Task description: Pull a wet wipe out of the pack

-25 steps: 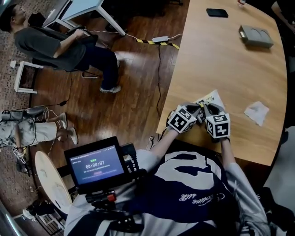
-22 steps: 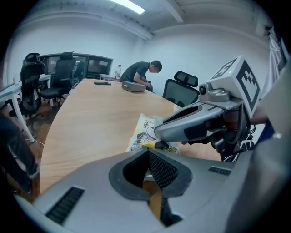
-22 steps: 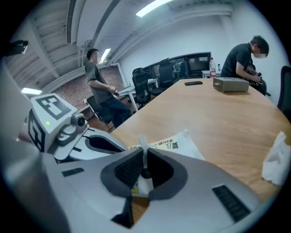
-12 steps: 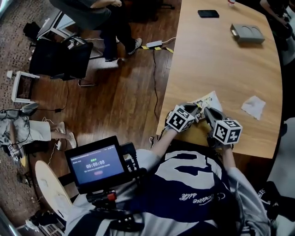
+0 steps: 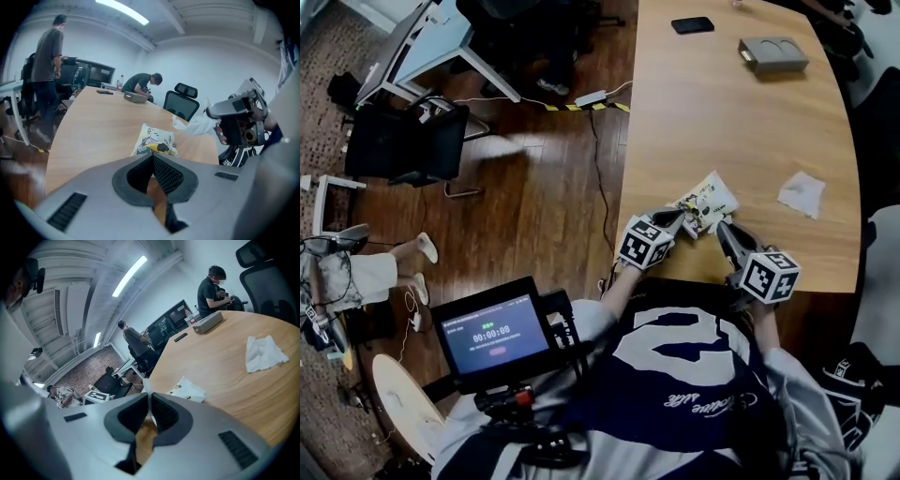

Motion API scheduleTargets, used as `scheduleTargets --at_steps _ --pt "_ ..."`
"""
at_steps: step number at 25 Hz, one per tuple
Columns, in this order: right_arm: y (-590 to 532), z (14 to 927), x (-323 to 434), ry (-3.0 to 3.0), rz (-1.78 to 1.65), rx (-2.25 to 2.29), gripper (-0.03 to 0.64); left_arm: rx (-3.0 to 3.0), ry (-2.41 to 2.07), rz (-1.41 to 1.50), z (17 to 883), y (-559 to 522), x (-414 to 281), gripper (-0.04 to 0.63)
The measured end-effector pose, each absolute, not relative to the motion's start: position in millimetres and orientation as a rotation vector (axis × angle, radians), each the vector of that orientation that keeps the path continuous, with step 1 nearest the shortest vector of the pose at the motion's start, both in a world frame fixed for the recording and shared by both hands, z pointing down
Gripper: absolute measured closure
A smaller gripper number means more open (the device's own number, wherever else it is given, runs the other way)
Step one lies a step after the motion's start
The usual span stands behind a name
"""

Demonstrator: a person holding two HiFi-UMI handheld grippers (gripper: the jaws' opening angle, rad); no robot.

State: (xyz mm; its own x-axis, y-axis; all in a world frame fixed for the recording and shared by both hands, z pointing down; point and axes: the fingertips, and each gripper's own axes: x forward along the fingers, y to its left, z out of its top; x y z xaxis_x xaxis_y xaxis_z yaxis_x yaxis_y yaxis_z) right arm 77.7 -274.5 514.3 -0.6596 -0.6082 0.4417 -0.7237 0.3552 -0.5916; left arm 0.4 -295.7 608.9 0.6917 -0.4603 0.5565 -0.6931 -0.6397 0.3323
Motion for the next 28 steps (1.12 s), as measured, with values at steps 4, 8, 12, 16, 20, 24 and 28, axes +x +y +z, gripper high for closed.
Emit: scheduleTargets --at_steps 4,8,12,16,20,24,28 --pt "-251.4 516.4 87.8 -2.435 1.214 1.304 0.597 2.327 -0.948 0.463 593.9 -279.7 -29.7 0.594" --pt "-226.5 522.3 89.0 -2.411 1.247 1.361 0.597 2.317 -1.013 0.404 579.4 -253.2 -66.8 0.594" --pt "-199.5 523.5 79.7 -2.411 1.271 1.402 0.596 2.310 -1.071 0.378 568.8 -214.9 -109.9 0.594" --pt "-161.7 524.8 72.3 -2.401 1.298 1.468 0.596 2.303 -1.110 0.352 557.5 -168.6 -149.1 0.594" --pt "-122.3 531.9 67.6 -2.372 1.328 1.521 0.597 2.311 -1.105 0.335 547.1 -128.7 -170.0 0.594" --pt "-83.6 533.5 76.7 -2.335 1.337 1.574 0.597 2.339 -1.051 0.335 544.7 -103.4 -160.2 0.595" --pt "-61.2 526.3 93.5 -2.340 1.327 1.619 0.595 2.400 -0.971 0.320 535.2 -91.1 -125.8 0.594"
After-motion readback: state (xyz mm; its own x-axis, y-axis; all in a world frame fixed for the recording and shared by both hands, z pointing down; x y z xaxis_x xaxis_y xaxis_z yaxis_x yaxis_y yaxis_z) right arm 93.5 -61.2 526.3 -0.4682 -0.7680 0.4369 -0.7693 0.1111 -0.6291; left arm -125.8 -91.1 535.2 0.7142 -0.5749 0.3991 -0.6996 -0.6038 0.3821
